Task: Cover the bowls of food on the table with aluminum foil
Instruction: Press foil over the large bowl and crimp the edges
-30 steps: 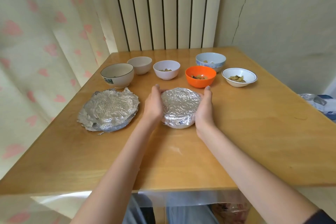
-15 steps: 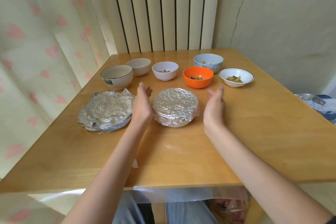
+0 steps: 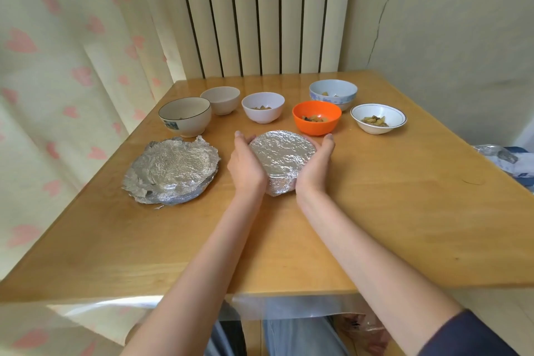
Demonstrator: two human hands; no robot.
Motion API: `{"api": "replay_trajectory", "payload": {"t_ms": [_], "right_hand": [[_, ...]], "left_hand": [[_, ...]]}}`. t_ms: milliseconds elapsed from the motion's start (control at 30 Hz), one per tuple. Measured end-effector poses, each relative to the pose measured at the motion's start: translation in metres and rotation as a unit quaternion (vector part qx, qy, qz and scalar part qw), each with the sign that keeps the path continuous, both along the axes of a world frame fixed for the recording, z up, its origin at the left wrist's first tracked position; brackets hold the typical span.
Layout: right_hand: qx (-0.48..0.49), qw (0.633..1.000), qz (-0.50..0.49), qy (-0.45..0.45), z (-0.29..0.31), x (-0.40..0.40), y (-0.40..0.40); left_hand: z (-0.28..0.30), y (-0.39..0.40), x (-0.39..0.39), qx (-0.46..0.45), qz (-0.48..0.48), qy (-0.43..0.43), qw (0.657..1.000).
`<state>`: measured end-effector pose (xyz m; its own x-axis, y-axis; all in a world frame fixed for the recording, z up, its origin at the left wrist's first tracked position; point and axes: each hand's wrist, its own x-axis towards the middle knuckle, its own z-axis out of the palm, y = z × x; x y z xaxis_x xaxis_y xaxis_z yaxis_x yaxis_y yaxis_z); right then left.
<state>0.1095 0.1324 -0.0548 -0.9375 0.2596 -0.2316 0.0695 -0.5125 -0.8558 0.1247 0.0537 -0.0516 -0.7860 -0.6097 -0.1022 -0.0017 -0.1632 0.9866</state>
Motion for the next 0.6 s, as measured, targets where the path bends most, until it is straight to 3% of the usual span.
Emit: {"api": "replay_trajectory", "payload": {"t_ms": [167,300,467,600], "right_hand": [[0.035,0.996,0.082,-0.009,0.009,-0.01,0.013],[0.069,0.997,-0.02,-0.015,-0.002,0.0,0.019],[0.09,0.995,-0.047,0.024,0.001,0.018,-0.011],[0.059,0.994,-0.089,-0.005,0.001,0.009,-0.019]], "left_hand": [[0.0,0.001,0.009,-0.032,-0.014,-0.012,0.999],[0.0,-0.03,0.008,-0.099,-0.078,0.006,0.992],[0.015,-0.044,-0.018,-0.068,-0.186,0.045,0.979],[0.014,-0.036,-0.026,0.033,-0.255,0.011,0.966]]}}
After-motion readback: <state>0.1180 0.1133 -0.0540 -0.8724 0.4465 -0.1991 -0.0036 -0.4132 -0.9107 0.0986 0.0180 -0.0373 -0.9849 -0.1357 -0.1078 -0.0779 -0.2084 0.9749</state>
